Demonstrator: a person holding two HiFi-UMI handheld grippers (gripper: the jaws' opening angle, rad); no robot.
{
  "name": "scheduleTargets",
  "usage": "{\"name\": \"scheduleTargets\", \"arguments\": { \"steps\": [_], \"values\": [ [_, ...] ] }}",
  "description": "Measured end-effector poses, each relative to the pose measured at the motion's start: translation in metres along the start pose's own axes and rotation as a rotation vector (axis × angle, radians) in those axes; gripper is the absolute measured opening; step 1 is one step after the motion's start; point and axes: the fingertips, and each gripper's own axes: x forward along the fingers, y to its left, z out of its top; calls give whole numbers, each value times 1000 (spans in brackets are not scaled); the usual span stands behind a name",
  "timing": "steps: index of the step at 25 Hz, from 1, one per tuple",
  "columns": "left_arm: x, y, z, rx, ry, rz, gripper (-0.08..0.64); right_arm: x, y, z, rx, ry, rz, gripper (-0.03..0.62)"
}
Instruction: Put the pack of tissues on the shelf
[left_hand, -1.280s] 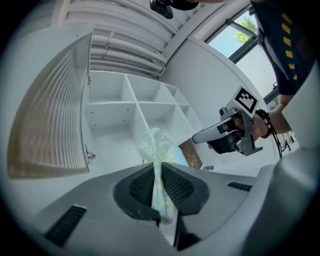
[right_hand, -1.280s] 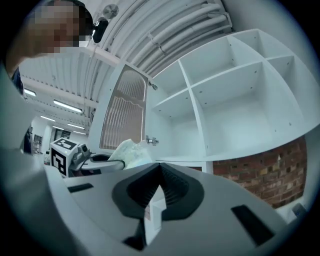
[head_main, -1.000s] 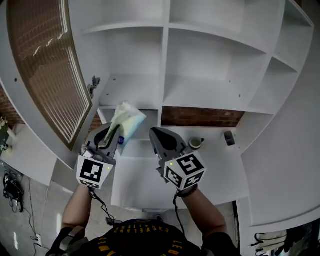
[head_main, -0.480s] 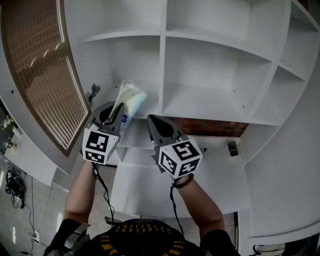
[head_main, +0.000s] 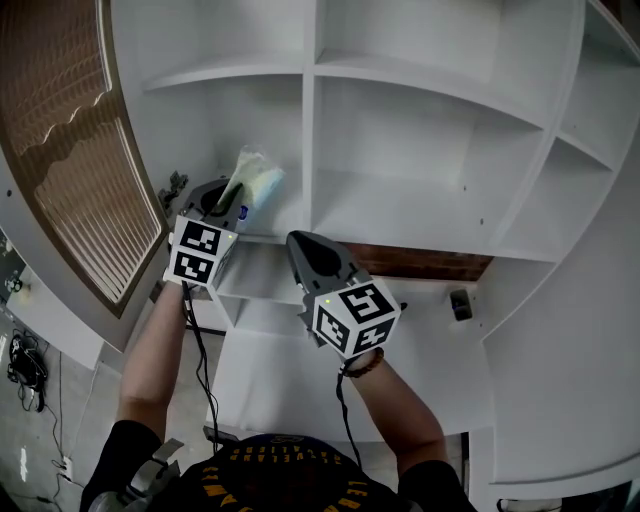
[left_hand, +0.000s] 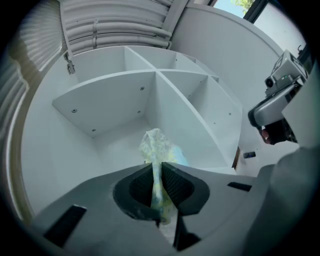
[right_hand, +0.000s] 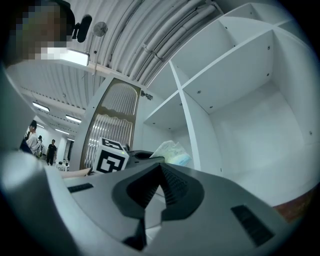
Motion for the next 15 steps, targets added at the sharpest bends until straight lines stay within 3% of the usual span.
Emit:
{"name": "scheduleTargets", "arguments": {
  "steps": [11, 15],
  "values": [
    [82, -3, -48, 132, 253, -62, 32, -19, -11, -12, 15, 21, -26, -5],
    [91, -6, -57, 159, 286, -65, 37, -29, -18, -18, 28, 27, -53, -5]
  ]
}}
